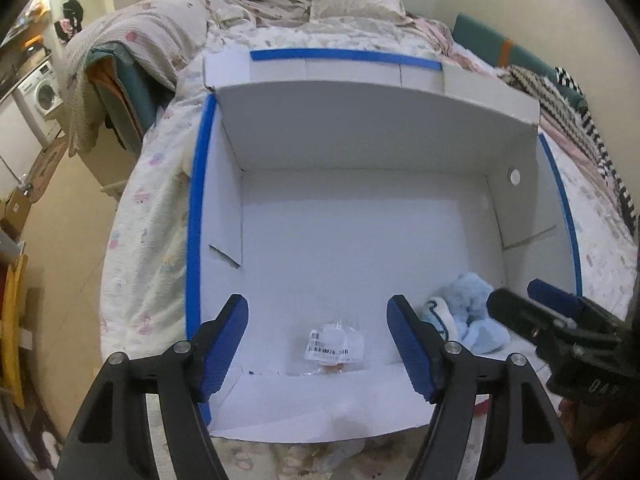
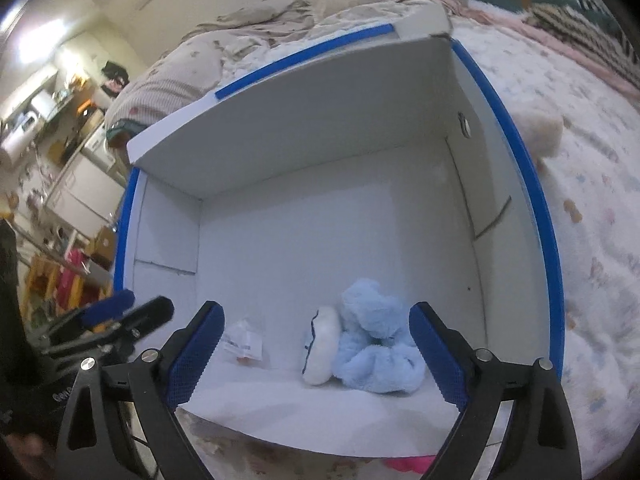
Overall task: Organize soft objects
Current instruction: 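Open both grippers to drop the bag and blue plush into the box, then grasp the white sock with the left gripper while the right grasps the beige scrunchie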
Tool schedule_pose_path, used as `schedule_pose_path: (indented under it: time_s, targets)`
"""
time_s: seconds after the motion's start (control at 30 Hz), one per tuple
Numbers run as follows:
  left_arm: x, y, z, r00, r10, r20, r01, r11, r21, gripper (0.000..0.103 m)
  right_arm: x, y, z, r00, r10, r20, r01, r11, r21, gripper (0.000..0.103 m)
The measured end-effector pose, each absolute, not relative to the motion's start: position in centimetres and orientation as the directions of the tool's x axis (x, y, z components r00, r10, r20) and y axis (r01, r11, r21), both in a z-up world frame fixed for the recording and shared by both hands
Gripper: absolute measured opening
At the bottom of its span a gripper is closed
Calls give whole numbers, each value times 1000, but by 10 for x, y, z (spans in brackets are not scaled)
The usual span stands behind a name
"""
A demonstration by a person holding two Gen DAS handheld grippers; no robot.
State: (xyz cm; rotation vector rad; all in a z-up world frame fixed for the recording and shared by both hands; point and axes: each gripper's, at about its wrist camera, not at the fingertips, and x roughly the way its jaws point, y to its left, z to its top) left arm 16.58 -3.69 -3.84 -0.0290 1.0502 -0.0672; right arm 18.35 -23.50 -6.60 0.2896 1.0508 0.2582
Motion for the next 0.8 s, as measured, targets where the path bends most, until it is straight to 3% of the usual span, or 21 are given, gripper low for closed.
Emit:
schedule_pose_path:
  time_s: [0.4,0.8]
  targets:
    - [145,-12,-20,527,-22,-849,-39,998,-50,69,168,-238,-55,516,307,-800,-39,941,335,100]
    - [105,13,-12,515,-53,-855,-73,992,-106,69,135,-241,-38,553,298,-778,-30,940,339,100]
